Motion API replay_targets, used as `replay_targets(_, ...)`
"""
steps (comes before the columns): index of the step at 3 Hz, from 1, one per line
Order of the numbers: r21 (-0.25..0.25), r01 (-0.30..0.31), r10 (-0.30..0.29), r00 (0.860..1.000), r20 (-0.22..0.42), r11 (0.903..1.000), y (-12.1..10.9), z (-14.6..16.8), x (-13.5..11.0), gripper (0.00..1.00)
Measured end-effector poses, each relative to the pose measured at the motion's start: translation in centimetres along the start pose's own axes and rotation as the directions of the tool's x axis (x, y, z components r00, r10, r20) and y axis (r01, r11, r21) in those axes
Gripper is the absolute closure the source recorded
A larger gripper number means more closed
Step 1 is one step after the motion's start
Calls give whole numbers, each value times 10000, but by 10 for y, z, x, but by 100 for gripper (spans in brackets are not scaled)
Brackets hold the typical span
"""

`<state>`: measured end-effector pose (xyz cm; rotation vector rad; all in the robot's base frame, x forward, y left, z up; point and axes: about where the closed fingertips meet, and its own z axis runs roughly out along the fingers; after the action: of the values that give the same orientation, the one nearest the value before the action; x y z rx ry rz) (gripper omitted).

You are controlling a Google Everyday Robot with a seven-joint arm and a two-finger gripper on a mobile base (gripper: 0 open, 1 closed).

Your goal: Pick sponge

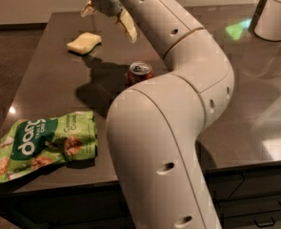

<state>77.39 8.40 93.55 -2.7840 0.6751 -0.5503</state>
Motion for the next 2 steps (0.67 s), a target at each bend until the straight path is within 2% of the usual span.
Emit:
replay_targets(1,94,734,-734,9973,53,9973,-18,15,-2,0)
replay_targets(2,253,1482,-1483,9889,12,9886,-35,31,-6,0)
